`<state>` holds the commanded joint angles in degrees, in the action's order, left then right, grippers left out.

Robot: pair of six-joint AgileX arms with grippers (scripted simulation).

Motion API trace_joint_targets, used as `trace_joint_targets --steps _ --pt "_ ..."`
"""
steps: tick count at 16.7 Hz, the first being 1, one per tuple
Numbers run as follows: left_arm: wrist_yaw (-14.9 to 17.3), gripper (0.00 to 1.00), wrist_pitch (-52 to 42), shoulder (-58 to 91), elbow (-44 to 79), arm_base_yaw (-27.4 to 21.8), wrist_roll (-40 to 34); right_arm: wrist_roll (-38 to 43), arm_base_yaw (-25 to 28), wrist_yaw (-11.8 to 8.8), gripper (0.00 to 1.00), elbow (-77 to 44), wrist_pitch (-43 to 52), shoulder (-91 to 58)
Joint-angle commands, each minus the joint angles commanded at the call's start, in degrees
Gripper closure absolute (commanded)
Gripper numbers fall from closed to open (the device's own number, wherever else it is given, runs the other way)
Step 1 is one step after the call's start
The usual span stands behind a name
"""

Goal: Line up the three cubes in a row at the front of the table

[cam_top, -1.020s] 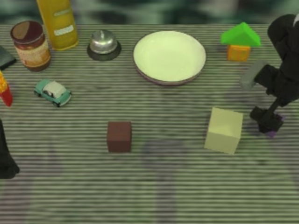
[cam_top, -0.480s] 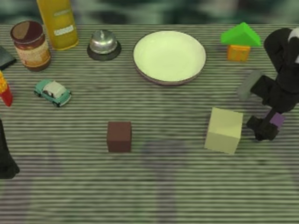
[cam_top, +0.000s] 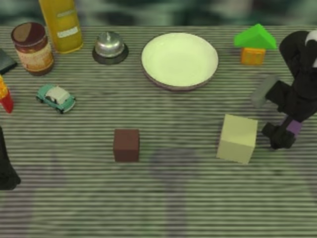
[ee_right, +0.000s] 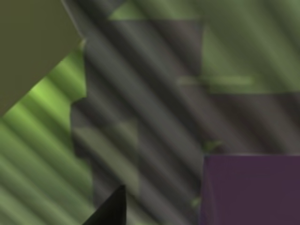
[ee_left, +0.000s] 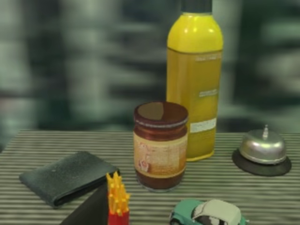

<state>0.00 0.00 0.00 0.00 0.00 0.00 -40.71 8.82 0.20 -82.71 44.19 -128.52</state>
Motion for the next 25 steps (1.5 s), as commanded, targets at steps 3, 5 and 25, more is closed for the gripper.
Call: trace_joint_targets --steps 3,5,25 --pt "0.0 0.0 0.0 0.0 0.0 0.0 0.0 0.0 0.0 0.0 0.9 0.0 0.0 0.0" --pt "0.0 0.0 0.0 0.0 0.0 0.0 0.0 0.0 0.0 0.0 1.0 0.0 0.0 0.0" --pt "0.0 0.0 0.0 0.0 0.0 0.0 0.0 0.71 0.49 -0.86 1.0 -7.8 15.16 8.29"
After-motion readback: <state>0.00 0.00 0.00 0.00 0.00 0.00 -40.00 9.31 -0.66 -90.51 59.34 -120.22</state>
